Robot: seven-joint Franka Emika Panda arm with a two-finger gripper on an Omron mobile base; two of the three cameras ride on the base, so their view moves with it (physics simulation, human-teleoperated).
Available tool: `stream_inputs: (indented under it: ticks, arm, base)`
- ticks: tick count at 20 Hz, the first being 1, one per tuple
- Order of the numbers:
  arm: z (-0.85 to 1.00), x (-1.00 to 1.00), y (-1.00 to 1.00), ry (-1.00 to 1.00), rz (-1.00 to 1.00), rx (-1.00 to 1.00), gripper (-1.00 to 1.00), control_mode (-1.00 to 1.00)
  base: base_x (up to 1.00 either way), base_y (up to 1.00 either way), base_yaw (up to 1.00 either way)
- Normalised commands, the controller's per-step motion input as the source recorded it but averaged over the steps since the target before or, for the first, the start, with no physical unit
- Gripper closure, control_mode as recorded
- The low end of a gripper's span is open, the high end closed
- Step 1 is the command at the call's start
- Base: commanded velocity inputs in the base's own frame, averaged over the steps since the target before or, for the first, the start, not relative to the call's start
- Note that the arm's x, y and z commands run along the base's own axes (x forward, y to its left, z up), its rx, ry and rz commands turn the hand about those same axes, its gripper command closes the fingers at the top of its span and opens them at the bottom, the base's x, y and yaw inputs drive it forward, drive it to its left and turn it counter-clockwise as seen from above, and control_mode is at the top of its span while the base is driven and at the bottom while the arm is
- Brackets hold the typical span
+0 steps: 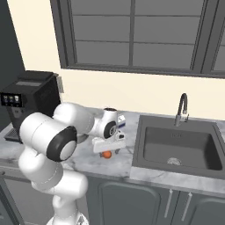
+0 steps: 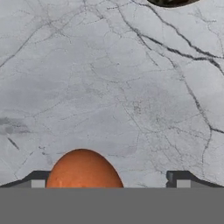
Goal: Gather the eggs and milk located in the vicinity of the sink area and place them right next to the bowl.
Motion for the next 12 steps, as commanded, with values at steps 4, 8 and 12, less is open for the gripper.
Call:
stream_inputs:
  ticks: [4, 8, 12]
  arm:
    - [-0.26, 0.0, 0.02, 0.1, -0.03, 0.0, -1.0, -1.0]
    - [-0.33, -0.03, 0.16, 0.19, -0.02, 0.0, 1.0, -1.0]
    - [-0.48, -0.61, 0.04, 0.13, 0.0, 0.06, 1.0, -1.0]
  base:
    - [0.0, 0.0, 0.0]
    - [0.0, 0.0, 0.0]
    - [0.0, 0.0, 0.0]
